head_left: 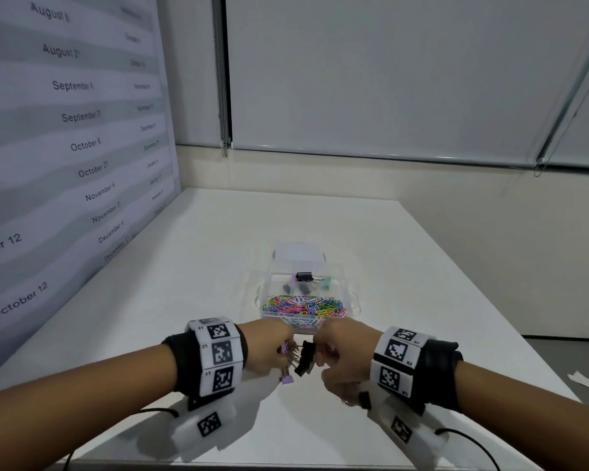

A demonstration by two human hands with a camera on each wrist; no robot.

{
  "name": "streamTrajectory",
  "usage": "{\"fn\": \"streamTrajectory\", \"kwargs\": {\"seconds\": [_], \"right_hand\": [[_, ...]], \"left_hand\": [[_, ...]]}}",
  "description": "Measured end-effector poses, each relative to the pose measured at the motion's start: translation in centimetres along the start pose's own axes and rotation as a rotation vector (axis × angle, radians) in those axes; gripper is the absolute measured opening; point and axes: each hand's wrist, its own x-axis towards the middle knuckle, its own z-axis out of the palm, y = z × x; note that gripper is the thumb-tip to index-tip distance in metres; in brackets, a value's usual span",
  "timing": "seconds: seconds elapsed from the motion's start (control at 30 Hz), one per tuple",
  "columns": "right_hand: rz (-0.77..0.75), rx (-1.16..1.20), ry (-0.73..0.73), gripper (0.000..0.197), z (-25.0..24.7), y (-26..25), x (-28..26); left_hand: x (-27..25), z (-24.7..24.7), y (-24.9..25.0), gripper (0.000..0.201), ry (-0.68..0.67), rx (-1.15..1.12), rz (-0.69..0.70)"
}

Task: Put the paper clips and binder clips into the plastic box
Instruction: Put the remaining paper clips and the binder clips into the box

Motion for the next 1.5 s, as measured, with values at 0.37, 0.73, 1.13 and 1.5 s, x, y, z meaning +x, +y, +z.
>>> {"fn": "streamTrajectory", "kwargs": {"seconds": [0.37,0.73,1.13,1.5], "right_hand": [[0.003,-0.115,-0.187,0.087,-1.1,2.8,-2.9],[-0.023,0.058,-0.132,0.060,-0.9,2.6,-1.6],[0.003,0.064,-0.142,0.044,-0.3,1.9,-0.6],[0.008,0.082,-0.100,0.025,-0.5,2.1,-0.6]], "left_hand": [[1.3,-5.1,-3.6,0.015,0.000,-0.758,-0.045],[6.5,-8.8,-3.9,0.019,0.369,-1.111,-0.148],[9.0,-8.7,-4.9,0.031,0.379,-1.022,-0.261],[1.0,-4.8,-2.6,0.017,0.141,-0.166,0.130]]}}
